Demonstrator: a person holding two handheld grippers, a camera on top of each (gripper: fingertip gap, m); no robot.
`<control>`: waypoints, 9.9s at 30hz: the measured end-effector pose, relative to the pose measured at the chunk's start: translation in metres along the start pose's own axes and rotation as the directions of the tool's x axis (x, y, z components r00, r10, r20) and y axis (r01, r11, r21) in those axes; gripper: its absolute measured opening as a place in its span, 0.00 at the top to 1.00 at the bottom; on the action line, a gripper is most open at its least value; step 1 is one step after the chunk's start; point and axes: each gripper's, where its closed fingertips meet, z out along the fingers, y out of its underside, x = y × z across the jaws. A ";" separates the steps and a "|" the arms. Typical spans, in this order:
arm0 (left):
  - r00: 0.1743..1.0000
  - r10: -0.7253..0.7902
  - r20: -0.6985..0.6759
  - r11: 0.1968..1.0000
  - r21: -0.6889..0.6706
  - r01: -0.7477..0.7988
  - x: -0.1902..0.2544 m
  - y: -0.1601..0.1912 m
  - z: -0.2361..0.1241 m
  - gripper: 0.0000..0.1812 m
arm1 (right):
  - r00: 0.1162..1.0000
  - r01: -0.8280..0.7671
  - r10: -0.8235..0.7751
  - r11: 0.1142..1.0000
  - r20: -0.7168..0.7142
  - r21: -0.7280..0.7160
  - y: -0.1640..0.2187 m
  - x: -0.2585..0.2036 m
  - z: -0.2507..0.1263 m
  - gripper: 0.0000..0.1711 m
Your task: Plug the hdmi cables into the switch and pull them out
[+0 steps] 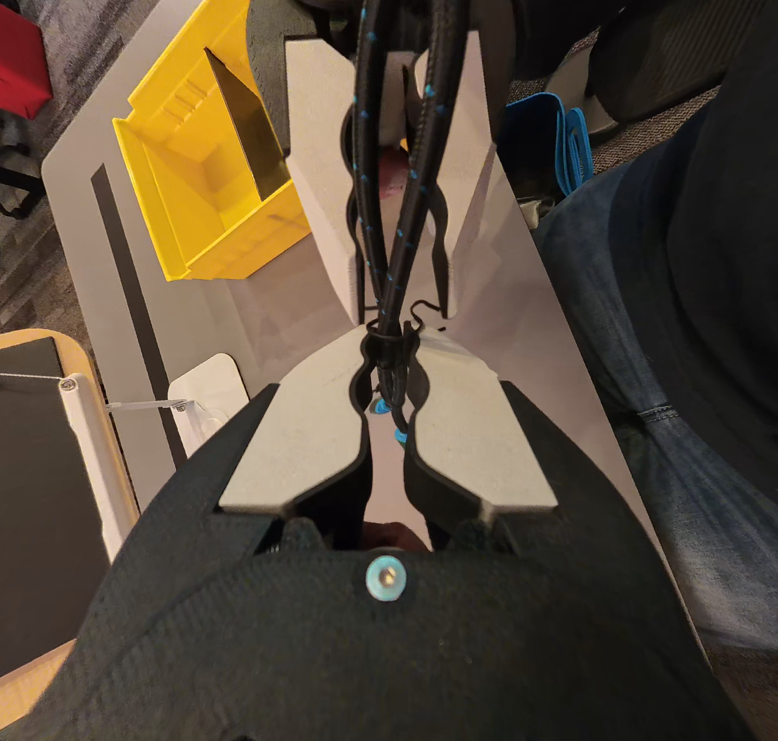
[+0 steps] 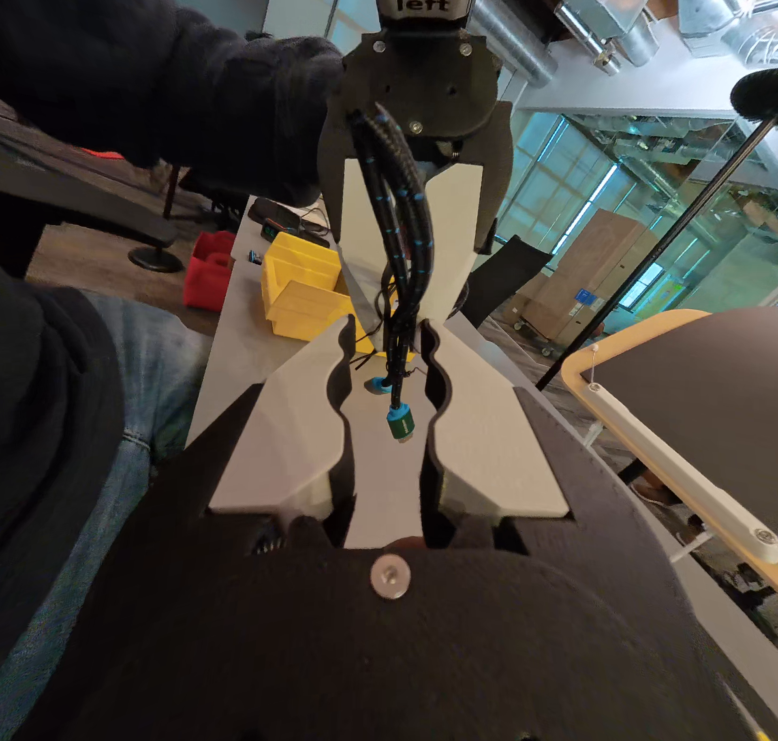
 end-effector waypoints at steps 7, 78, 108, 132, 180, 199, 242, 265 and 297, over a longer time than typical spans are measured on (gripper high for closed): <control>0.999 0.022 0.026 1.000 0.008 -0.022 -0.001 -0.005 -0.003 0.94 | 0.998 -0.063 0.063 0.998 0.003 0.031 -0.003 0.002 -0.003 0.94; 0.948 -0.318 -0.019 0.744 0.615 0.262 -0.014 -0.023 0.000 0.95 | 0.866 -0.497 0.480 0.858 0.138 0.129 -0.001 0.013 -0.017 0.98; 0.946 -0.322 -0.038 0.728 0.629 0.273 -0.018 -0.039 -0.013 0.95 | 0.874 -0.487 0.469 0.842 0.131 0.233 -0.026 0.027 -0.026 1.00; 0.913 -0.408 -0.010 0.630 0.720 0.290 -0.028 -0.044 -0.020 0.95 | 0.838 -0.545 0.519 0.785 0.166 0.296 -0.033 0.038 -0.028 1.00; 0.850 -0.526 -0.023 0.542 0.761 0.356 -0.033 -0.037 -0.016 0.96 | 0.854 -0.518 0.510 0.809 0.108 0.277 -0.020 0.038 -0.023 1.00; 0.825 -0.560 0.074 0.618 0.701 0.356 -0.040 -0.027 -0.010 0.97 | 0.967 -0.227 0.235 0.970 -0.100 0.085 -0.010 0.043 -0.024 0.98; 0.843 -0.538 0.009 0.555 0.756 0.346 -0.037 -0.030 -0.008 0.94 | 0.836 -0.544 0.541 0.790 0.096 0.284 -0.018 0.053 -0.023 1.00; 0.667 -0.743 -0.063 0.453 0.686 0.569 -0.036 0.008 0.039 0.94 | 0.742 -0.621 0.665 0.730 -0.088 0.285 0.035 0.082 -0.025 1.00; 0.558 -0.763 0.327 0.646 0.436 0.627 -0.028 0.062 0.050 0.94 | 0.922 0.210 -0.327 0.874 -0.209 -0.438 0.051 0.062 0.005 0.92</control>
